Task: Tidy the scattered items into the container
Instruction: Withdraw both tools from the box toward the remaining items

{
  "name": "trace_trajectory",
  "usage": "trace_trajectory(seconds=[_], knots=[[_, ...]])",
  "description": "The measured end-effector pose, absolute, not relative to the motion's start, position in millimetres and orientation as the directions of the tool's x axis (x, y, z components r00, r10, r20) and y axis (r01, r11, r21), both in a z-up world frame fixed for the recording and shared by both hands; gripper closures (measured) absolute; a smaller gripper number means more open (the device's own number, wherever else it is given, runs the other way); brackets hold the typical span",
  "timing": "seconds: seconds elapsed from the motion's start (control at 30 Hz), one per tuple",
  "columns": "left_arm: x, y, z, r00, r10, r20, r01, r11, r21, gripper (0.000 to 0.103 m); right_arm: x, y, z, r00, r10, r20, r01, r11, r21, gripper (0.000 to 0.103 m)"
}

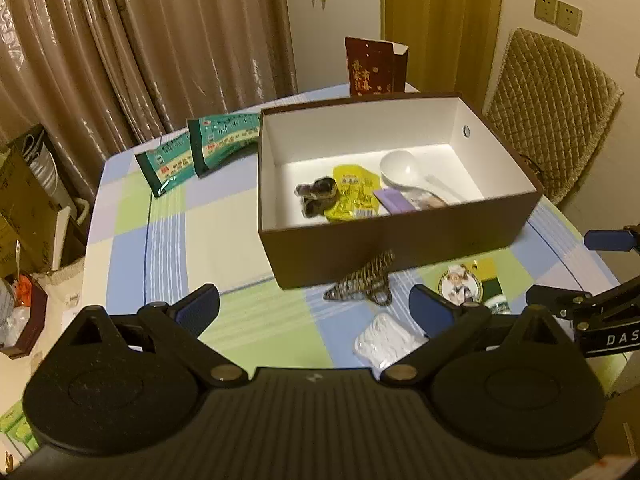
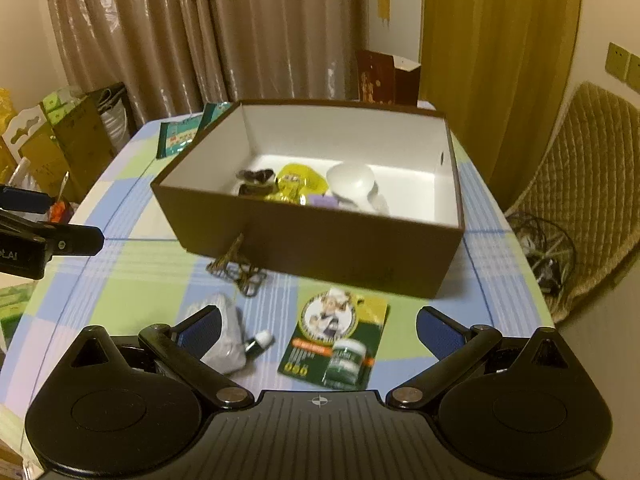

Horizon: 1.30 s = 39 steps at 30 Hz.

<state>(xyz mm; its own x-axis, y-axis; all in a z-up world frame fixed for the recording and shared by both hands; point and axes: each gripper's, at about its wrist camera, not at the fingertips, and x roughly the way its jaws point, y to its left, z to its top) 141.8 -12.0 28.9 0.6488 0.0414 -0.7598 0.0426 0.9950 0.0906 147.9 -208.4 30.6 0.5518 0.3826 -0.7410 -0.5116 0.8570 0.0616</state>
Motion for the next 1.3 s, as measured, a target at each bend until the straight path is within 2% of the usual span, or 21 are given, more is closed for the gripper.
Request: trace_trajectory(seconds=[0.63, 1.0, 1.3], knots=[[95.7, -3.6, 1.8, 0.627, -0.036, -0.778, 0.136, 0.989, 0.064, 0.003, 100.1, -217.7, 7.2, 0.544, 0.366, -0.755, -0.459, 0.883, 0.097, 0.002], [96.9, -24.8, -33.4, 0.606, -0.131, -0.784, 0.265, 0.963, 0.044, 0.003, 119.0, -237.5, -15.2, 0.491, 0.399, -0.775, -0.513, 0.851, 0.113, 0.002], [121.2, -39.2, -56.2, 0.573, -0.16, -0.804, 0.33, 0.943, 0.048, 0.003, 143.8, -250.9, -37.0, 0.448, 0.365, -0.816, -0.482, 0.868, 0.124, 0.002]])
